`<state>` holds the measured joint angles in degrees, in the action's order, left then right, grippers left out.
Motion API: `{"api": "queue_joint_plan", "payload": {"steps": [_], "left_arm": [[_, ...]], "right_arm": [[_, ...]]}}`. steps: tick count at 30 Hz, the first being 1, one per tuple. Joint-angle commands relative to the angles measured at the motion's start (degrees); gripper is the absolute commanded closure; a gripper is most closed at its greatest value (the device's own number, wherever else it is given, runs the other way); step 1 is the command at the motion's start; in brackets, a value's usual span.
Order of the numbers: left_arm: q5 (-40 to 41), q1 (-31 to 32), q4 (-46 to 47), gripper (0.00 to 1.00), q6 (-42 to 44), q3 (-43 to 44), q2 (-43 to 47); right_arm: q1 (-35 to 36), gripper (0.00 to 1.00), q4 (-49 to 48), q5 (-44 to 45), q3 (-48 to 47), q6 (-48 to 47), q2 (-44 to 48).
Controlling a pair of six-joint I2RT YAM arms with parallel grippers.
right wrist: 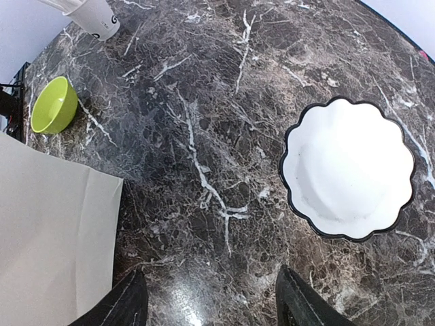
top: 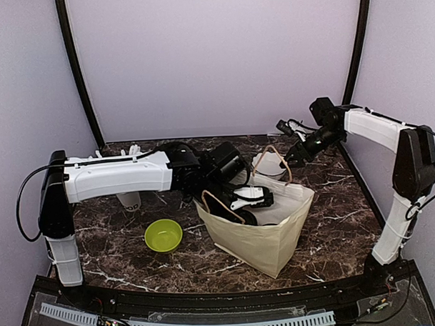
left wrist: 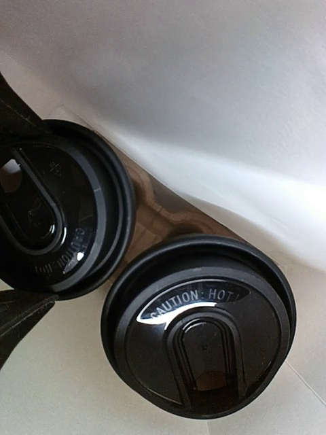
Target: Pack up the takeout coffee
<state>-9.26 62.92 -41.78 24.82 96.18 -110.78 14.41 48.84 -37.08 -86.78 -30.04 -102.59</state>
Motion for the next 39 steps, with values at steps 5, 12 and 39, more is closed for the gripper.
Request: {"api": "queue_joint_plan", "payload": {"steps": [5, 12, 39], "left_arm": [[-1.4, 0.4, -5.4, 0.19, -3.7, 2.6, 2.8], [-0.4, 0.4, -11.2, 0.01, -5.4, 8.0, 2.6], [6.0, -1.5, 1.8, 0.01, -4.6, 13.0, 11.7]], "right_arm": [[0.0, 0.34, 1.4, -2.3, -0.6, 0.8, 3.9], [0.0, 0.34, 3.1, -2.5, -1.9, 0.4, 4.0], [-0.4, 0.26, 24.9, -29.0, -9.6, -19.0, 16.0]]}}
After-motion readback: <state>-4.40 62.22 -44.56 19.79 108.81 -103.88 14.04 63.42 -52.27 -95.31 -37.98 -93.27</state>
